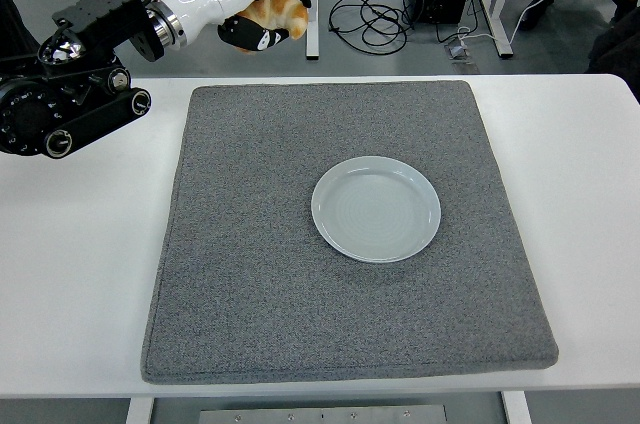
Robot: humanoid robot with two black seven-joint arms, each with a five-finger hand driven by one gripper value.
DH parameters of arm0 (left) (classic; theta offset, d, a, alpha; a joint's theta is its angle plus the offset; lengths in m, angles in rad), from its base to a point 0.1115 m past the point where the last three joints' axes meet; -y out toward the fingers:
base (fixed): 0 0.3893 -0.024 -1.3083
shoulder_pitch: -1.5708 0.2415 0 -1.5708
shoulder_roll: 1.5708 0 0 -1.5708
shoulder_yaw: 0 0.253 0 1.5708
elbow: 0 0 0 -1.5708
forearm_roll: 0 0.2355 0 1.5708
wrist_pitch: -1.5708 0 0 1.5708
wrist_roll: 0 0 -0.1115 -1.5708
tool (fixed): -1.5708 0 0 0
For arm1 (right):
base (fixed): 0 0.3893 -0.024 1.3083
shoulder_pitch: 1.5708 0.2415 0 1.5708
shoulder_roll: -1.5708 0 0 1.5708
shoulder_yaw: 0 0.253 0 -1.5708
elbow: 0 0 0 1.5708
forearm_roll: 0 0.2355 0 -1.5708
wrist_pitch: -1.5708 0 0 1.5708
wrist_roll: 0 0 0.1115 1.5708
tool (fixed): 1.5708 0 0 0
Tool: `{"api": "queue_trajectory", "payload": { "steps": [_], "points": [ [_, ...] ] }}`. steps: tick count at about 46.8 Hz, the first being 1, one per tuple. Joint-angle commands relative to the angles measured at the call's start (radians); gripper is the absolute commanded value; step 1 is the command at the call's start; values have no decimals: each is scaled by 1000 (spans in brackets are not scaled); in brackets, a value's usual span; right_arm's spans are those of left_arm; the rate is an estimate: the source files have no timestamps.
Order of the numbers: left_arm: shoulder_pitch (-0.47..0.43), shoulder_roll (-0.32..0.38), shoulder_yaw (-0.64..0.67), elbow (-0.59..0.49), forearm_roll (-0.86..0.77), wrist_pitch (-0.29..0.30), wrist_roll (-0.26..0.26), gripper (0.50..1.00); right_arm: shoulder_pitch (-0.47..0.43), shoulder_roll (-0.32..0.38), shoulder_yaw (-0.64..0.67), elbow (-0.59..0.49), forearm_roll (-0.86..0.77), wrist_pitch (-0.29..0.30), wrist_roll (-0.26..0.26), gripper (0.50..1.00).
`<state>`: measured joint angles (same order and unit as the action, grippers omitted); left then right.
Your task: Place the bread on the plate
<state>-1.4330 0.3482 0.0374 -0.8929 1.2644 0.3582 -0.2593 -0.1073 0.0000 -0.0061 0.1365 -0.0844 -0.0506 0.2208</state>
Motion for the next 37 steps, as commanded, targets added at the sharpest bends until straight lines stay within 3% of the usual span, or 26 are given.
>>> {"api": "queue_trajectory", "payload": {
  "steps": [1,10,26,37],
  "points": [
    [-6,-8,-1,0,0,-4,0,500,0,0,0,0,0,0,0,1000],
    [-32,-109,-2,3,-91,-48,-37,500,0,0,0,0,0,0,0,1000],
    [-41,-348,3,86,-102,-94,-35,500,0,0,0,0,0,0,0,1000],
    [-43,-348,7,111,-102,-97,-37,500,0,0,0,0,0,0,0,1000]
  ]
}}
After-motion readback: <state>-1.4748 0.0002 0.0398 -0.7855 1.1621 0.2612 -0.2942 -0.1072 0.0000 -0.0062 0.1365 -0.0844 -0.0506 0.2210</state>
